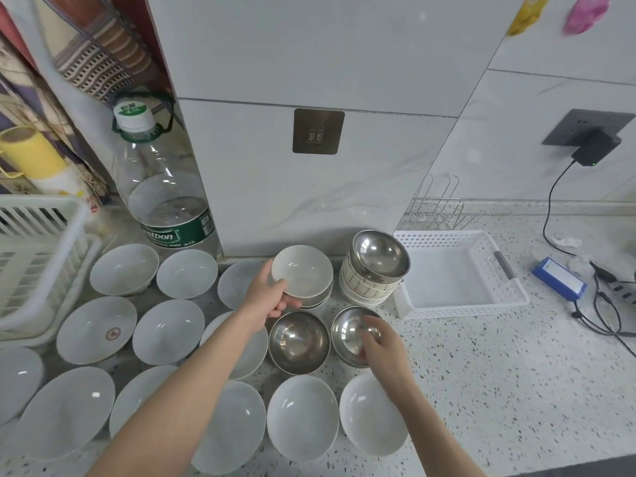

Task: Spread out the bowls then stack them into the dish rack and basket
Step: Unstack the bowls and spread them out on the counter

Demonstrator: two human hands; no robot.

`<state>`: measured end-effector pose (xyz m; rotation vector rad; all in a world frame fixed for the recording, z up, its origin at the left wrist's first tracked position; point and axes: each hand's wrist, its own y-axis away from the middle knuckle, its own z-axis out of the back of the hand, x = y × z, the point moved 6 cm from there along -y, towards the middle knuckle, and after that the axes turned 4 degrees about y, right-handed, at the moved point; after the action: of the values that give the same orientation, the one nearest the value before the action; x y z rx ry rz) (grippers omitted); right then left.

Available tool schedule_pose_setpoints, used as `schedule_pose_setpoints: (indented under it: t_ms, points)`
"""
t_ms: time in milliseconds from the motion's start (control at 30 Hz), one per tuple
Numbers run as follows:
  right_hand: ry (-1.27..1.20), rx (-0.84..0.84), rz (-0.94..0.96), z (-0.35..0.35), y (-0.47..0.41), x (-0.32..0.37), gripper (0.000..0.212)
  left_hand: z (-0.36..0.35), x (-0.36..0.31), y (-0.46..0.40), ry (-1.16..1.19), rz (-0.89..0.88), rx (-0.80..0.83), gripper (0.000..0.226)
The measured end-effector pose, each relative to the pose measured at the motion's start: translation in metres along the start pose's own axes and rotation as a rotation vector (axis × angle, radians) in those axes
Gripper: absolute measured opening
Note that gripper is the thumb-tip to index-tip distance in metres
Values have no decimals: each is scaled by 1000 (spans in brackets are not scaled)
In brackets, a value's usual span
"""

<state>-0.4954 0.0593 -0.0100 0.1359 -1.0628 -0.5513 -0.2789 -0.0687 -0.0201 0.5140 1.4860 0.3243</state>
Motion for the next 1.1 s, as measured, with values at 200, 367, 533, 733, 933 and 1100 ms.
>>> schedule_pose_setpoints:
  t_ms: [200, 367, 533, 733, 933, 1100]
  points:
    - [93, 127, -36, -32, -26, 27, 29, 33, -1, 16, 263, -45, -5, 49]
    - [202, 125, -37, -59, -49, 52, 32, 62, 4, 33, 441, -74, -79, 39]
    - [295, 124, -84, -76, -66, 57, 42, 82, 17, 48, 505, -54, -90, 39]
    - [272, -4, -44, -76, -69, 63, 44, 94, 41, 60, 511, -8, -112, 42]
    - [154, -21, 9, -70, -65, 70, 45, 100, 51, 69, 531, 3, -141, 45]
    - [-55, 16, 61, -56, -43, 68, 55, 95, 48, 80, 522, -9, -142, 47]
